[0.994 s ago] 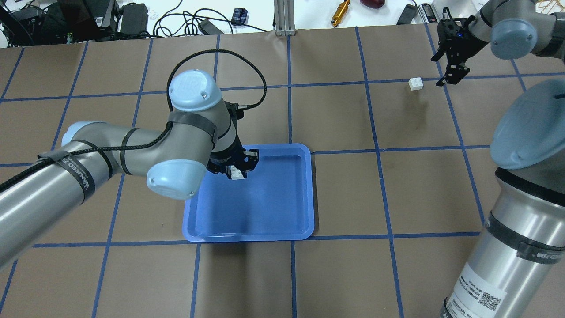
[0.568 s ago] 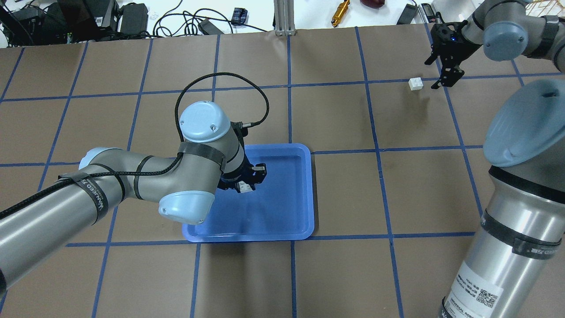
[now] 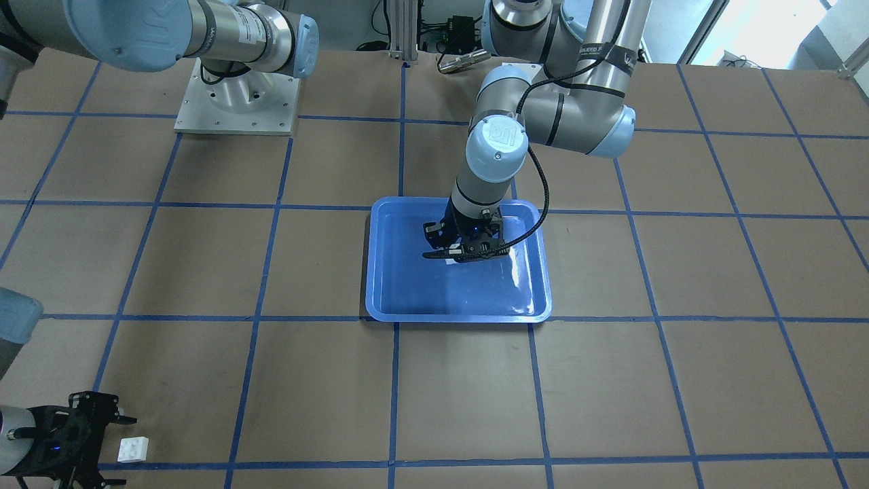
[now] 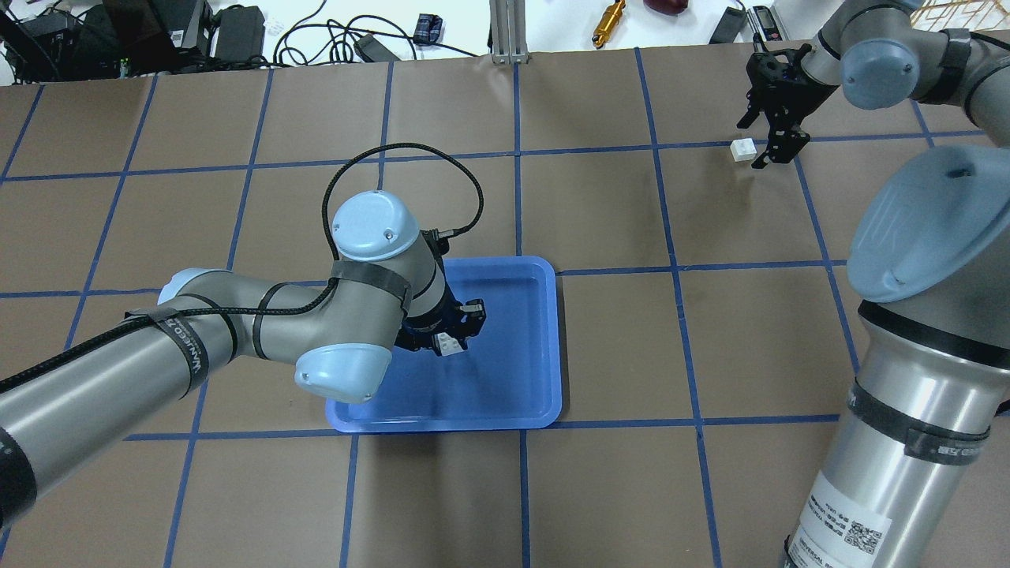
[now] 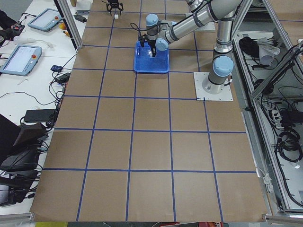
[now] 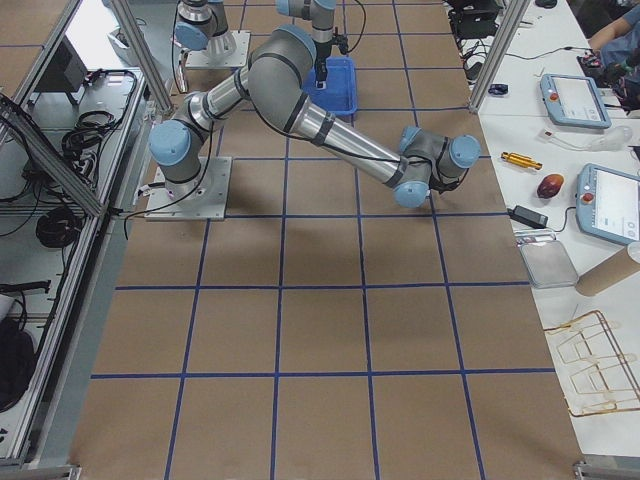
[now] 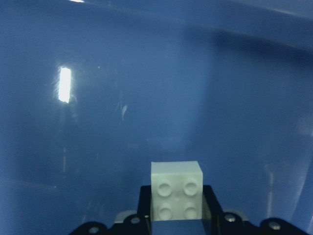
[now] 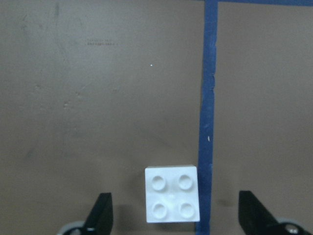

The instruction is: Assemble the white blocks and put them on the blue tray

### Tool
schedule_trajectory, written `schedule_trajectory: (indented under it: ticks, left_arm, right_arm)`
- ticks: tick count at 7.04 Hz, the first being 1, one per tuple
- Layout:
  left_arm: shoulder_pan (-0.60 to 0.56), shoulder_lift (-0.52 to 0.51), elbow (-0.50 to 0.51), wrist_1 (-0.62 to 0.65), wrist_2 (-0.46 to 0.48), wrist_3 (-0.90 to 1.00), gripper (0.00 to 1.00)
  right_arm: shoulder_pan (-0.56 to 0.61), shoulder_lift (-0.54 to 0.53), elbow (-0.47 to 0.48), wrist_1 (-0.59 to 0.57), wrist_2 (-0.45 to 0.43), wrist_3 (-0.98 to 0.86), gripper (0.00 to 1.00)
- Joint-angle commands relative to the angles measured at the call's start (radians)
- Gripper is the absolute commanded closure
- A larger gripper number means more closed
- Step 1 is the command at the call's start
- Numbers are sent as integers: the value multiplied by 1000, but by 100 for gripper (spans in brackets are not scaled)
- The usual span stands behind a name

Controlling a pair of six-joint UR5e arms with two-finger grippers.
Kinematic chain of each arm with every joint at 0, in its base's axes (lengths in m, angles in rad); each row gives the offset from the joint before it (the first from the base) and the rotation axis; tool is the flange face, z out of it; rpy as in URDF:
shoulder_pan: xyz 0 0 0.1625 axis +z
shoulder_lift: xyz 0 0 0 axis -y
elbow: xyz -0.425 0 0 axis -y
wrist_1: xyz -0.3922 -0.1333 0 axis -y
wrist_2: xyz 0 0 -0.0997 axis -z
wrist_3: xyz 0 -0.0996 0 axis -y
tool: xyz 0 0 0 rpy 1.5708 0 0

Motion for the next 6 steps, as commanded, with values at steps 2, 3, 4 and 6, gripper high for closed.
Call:
schedule_trajectory:
  ticks: [2,3,4,6]
  left_arm:
    - [-2,-18,-1,0,8,57,18]
    - [-2,-18,-1,-1,8,103,18]
    - [-2,-16,-1,-1,9,137,18]
    - [-1,-16,-1,-2,27,158,18]
  right_arm:
    - [1,0,-2,2,-37,0,52]
    - [1,2,-2,0,-42,1,75]
    - [1,0,-3,0,-42,1,100]
    - [-1,-3,-3,2,-43,4,100]
